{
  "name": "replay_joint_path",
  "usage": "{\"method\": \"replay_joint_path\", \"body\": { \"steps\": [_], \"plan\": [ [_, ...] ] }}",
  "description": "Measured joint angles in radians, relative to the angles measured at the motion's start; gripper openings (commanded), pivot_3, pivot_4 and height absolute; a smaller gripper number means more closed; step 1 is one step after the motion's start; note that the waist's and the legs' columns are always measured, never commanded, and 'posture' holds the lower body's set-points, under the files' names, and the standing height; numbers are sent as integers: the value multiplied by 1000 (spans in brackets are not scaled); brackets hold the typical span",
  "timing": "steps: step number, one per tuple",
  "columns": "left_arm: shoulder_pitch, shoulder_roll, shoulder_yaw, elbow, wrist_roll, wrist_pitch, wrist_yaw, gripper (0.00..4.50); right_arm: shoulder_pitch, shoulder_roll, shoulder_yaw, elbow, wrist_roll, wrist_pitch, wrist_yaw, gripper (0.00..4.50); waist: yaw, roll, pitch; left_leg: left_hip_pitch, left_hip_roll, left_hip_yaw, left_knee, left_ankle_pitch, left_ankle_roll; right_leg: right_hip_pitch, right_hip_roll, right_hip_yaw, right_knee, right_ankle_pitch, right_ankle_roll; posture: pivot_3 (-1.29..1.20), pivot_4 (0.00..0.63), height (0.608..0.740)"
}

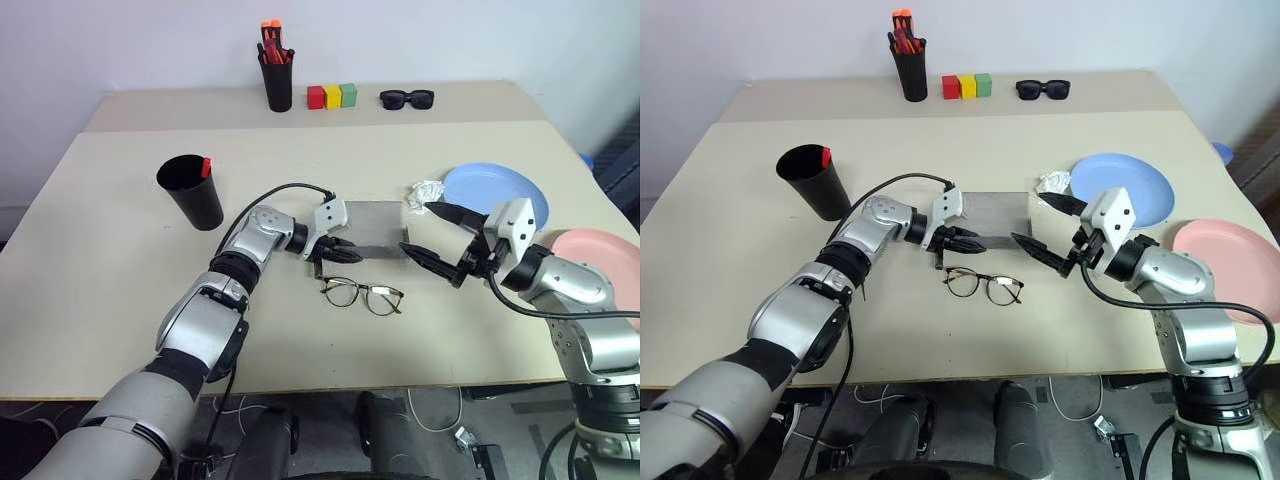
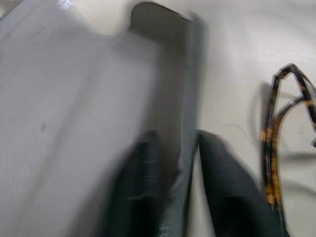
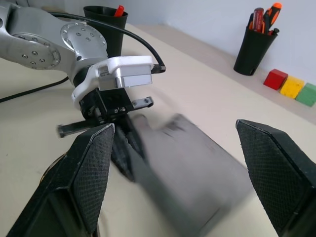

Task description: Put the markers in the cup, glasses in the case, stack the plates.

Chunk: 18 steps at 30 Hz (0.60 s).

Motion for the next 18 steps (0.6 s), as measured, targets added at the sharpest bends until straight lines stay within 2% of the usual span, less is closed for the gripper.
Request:
{"method": "replay_joint_path", "body": {
  "steps": [5,13,17,18],
  "plan": [
    [-1,47,-1,-39,4,43,-85,55,10,0,0,-5,-1,0,-5,4037,-6,0,0,1,0,0,-1,0,0,0,0,0,0,0,0,0,150,740],
    [34,233,3,-216,-4,135,-297,55,-10,1,9,-1,-9,-2,-1,4037,-5,0,0,0,1,0,-1,0,0,0,1,0,1,0,0,0,150,740],
    [102,281,-10,-291,-9,138,-360,55,-25,1,20,5,-12,-5,6,4037,-1,0,0,0,0,0,0,0,0,0,1,0,1,0,0,0,150,740],
    [119,282,-11,-295,-6,132,-353,322,-29,1,20,8,-12,-6,7,4037,0,0,0,0,0,0,0,0,0,0,1,0,1,0,0,0,150,740]
  ]
}}
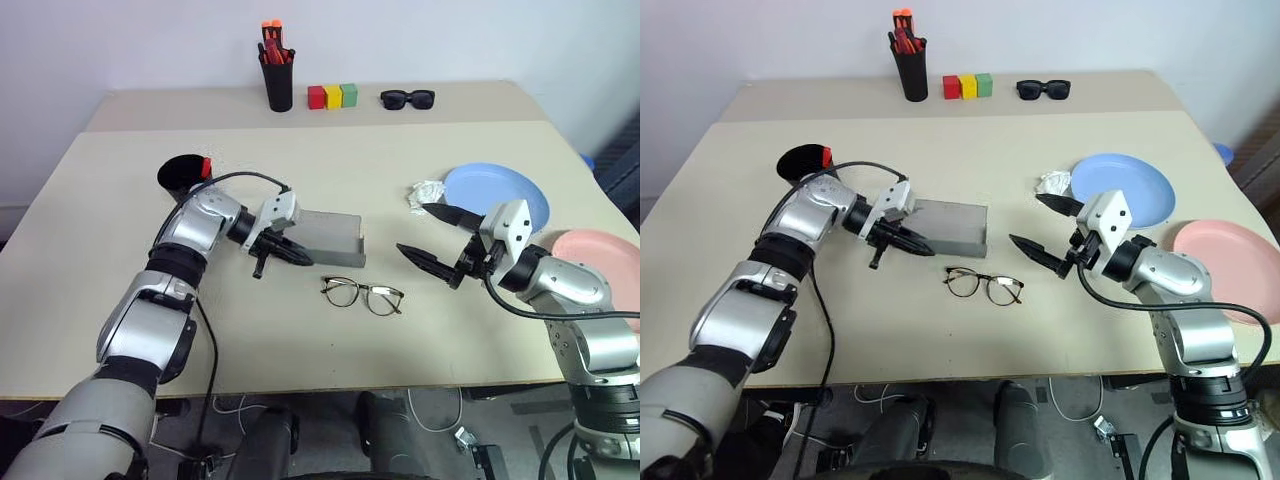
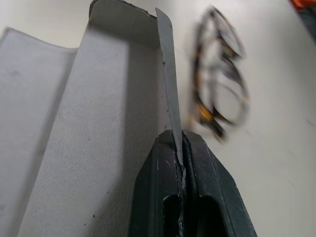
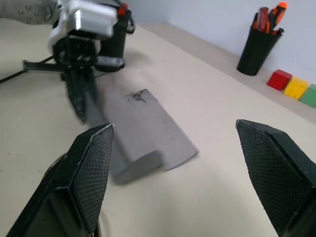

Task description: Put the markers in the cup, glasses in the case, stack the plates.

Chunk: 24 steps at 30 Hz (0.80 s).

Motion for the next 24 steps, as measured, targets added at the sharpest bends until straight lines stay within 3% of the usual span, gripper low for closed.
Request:
{"method": "replay_joint_path", "body": {
  "steps": [2,9,15,24],
  "plan": [
    [7,-2,-3,-3,9,-2,24,853,-3,0,1,1,0,-1,1,4037,2,0,0,0,0,-1,0,0,0,0,0,0,0,0,0,0,150,740],
    [8,-35,-3,-10,18,3,119,4412,-2,0,1,7,-2,-2,9,4037,-1,0,0,0,0,0,0,0,0,0,0,0,0,0,0,0,150,740],
    [16,-17,27,-128,-33,33,108,4473,7,-23,16,-20,-5,35,25,4037,-3,0,0,0,0,0,0,0,0,0,0,0,0,0,0,0,150,740],
    [166,158,120,-593,-185,330,93,4473,-57,-87,168,-222,-44,315,-50,4037,-4,1,0,-1,1,0,1,0,0,-1,0,0,1,0,0,0,150,740]
  ]
}}
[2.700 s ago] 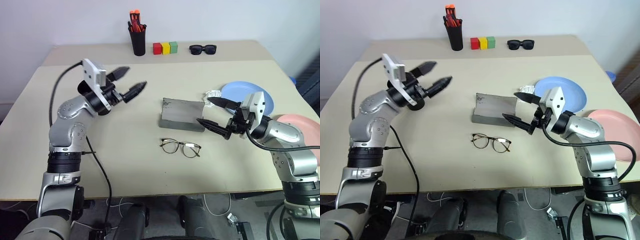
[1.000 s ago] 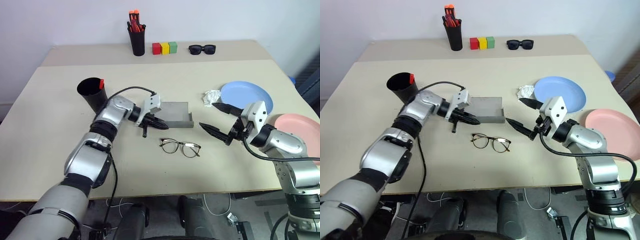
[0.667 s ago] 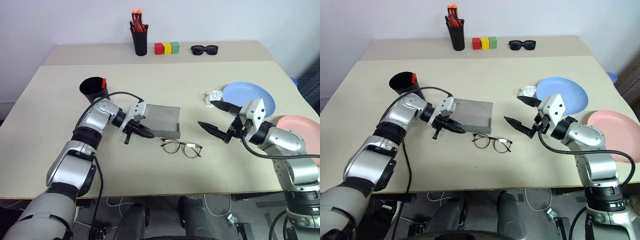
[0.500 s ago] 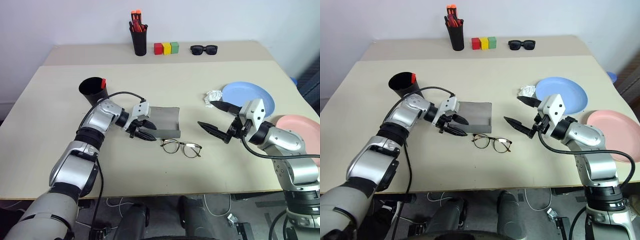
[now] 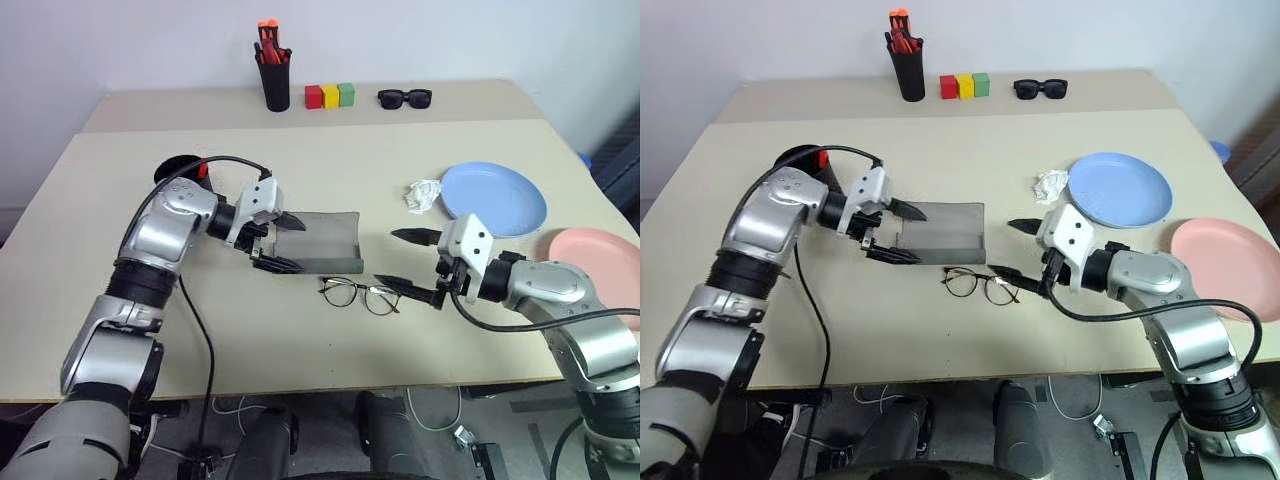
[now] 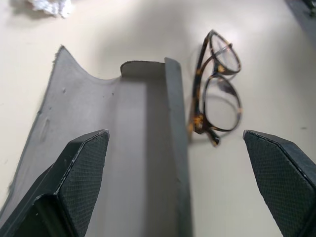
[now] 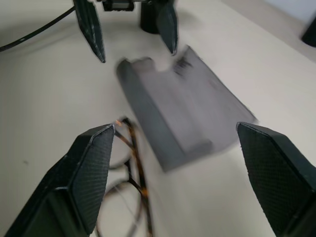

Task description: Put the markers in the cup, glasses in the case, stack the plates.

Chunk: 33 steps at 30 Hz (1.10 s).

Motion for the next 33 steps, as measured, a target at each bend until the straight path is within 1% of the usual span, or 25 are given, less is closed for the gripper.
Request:
{"method": "replay_joint_path", "body": {
  "steps": [3,6,9,12,15,19,22,26,33],
  "plan": [
    [71,48,55,-127,-94,120,10,4473,-58,3,83,-66,-51,80,-54,4037,-2,0,0,1,0,0,-1,0,0,0,0,0,1,0,0,0,150,740],
    [209,110,124,-207,-154,168,36,4473,-97,13,204,-86,-122,175,-106,4037,-5,1,0,1,1,0,-3,0,0,-2,1,0,2,0,-1,0,150,740],
    [305,111,227,-299,-274,262,87,4473,-140,14,296,-60,-205,230,-139,4037,4,0,0,-2,0,-1,0,0,0,-3,0,0,2,0,-1,0,150,740],
    [398,136,317,-408,-356,289,126,4473,-162,11,323,-53,-232,274,-138,4037,4,0,0,-2,0,-1,0,0,0,-2,-1,0,1,0,-1,0,150,740],
    [504,170,350,-468,-372,289,164,4473,-162,-5,343,-42,-244,299,-119,4037,2,0,0,0,0,0,-2,0,0,-2,-1,0,1,0,-1,0,150,740],
    [599,171,357,-544,-401,289,229,4473,-161,-38,341,-35,-242,311,-77,4037,4,0,0,0,0,0,-1,0,0,-2,-1,0,1,0,-1,0,150,740],
    [603,170,356,-573,-419,281,268,4500,-158,-52,334,-40,-226,317,-46,3305,4,0,0,1,0,0,-1,0,0,-1,-1,0,0,0,-1,0,150,740],
    [586,169,351,-572,-427,261,292,4500,-158,-50,338,-40,-223,328,-37,1352,2,0,0,1,0,1,-2,0,0,-1,0,0,0,0,-1,0,150,740],
    [577,171,351,-569,-444,246,292,4500,-161,-30,348,-42,-231,354,-41,1352,2,0,0,0,0,1,-2,0,0,-1,-1,0,0,0,-1,0,150,740]
  ]
}}
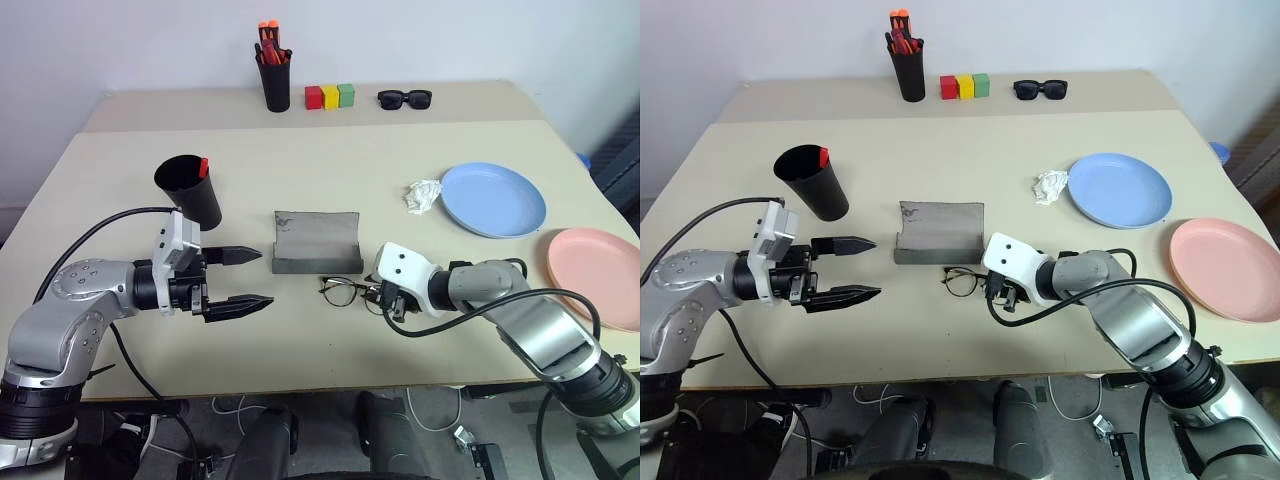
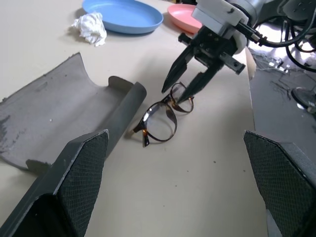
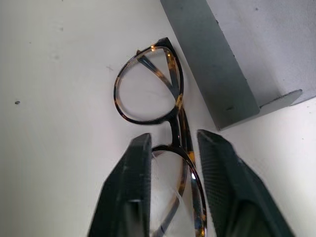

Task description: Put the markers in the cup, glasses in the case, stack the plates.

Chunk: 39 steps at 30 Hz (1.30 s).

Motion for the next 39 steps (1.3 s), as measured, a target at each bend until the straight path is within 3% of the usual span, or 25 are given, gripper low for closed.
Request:
{"method": "replay_joint_path", "body": {
  "steps": [5,8,21,24,29,39],
  "plan": [
    [1,0,-4,1,0,-25,-1,4500,-3,29,33,0,-17,5,-7,1352,0,0,0,0,0,0,0,0,0,0,0,0,0,0,0,0,150,740],
    [1,0,-7,1,0,-34,0,4500,-26,27,40,2,-37,-4,-7,42,0,0,0,0,0,0,0,0,0,0,0,0,0,0,0,0,150,740],
    [2,4,-32,5,3,-66,3,4500,-31,-15,50,6,-49,-16,62,15,0,0,0,0,0,0,-1,0,0,0,0,0,-1,0,0,0,150,740],
    [2,6,-36,6,2,-69,4,4500,-44,-15,14,-16,-2,-12,103,759,-1,0,0,0,0,0,-1,0,0,0,0,0,-1,0,0,0,150,740],
    [-3,13,-40,7,0,-60,6,4500,-107,-16,-15,-43,11,5,106,3180,0,0,0,0,0,0,-1,0,0,0,0,0,-1,0,0,0,150,740],
    [-2,14,-41,7,-1,-58,5,4500,-125,-65,119,-10,-146,-55,96,3180,-1,0,0,0,0,0,-2,0,0,-1,0,0,-2,0,0,0,150,740]
  ]
}}
